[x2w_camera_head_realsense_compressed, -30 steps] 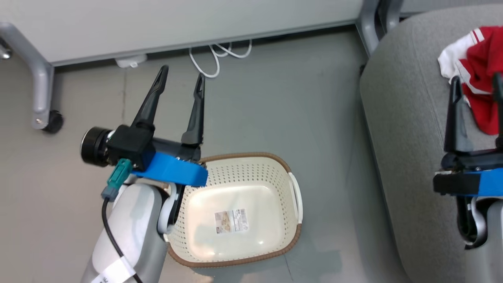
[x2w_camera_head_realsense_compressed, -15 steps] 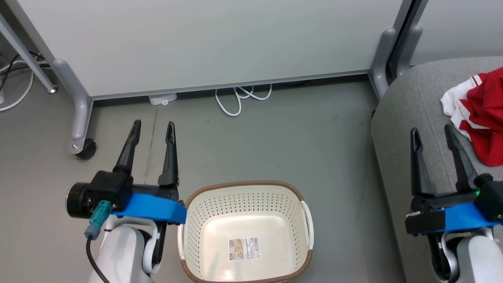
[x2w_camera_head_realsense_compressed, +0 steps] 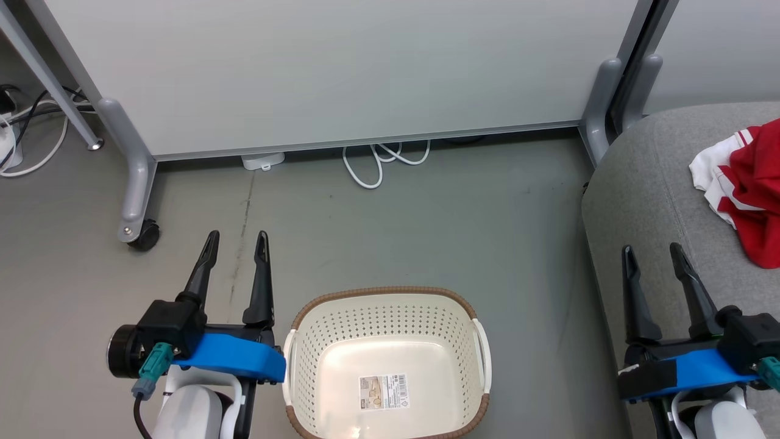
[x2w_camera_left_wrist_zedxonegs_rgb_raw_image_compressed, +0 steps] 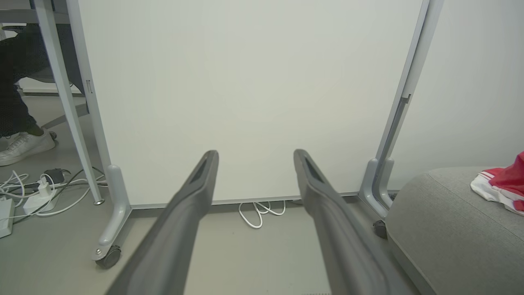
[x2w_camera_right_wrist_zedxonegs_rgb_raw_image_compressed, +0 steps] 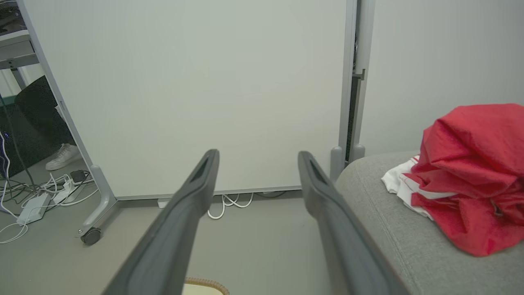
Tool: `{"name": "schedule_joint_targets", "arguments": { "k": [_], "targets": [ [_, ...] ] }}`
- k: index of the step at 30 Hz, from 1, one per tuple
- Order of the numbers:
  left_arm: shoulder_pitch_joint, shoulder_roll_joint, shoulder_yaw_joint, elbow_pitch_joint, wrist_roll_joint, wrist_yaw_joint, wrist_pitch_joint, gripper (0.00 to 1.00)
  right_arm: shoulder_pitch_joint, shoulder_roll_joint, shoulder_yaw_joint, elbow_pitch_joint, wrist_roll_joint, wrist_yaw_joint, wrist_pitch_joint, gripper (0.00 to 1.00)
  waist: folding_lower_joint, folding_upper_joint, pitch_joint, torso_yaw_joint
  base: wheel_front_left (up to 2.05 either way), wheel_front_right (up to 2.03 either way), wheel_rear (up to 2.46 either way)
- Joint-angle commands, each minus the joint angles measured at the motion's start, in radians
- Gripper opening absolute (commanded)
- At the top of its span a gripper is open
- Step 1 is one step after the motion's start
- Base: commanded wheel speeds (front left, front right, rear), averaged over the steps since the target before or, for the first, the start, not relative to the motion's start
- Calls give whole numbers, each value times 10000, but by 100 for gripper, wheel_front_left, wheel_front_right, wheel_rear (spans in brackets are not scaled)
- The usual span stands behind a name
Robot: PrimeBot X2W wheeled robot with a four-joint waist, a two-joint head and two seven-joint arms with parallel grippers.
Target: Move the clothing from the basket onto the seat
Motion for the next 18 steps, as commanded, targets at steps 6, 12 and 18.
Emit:
{"name": "schedule_joint_targets", "arguments": {
  "k": [6, 12, 18],
  "targets": [
    [159, -13, 87, 126, -3, 12, -25, 100, 226, 87, -2, 93, 20, 1, -6, 100, 1, 0, -8, -20, 0, 0, 0],
    [176, -4, 31, 277, 3, 57, 17, 0, 92, 81, -1, 236, 20, 0, 4, 0, 1, 0, -20, -19, 0, 0, 0],
    [367, -8, 159, 468, -756, 40, 272, 0, 88, 99, -64, 531, 780, 0, 265, 0, 1, 0, -51, -39, 0, 0, 0]
  ]
}}
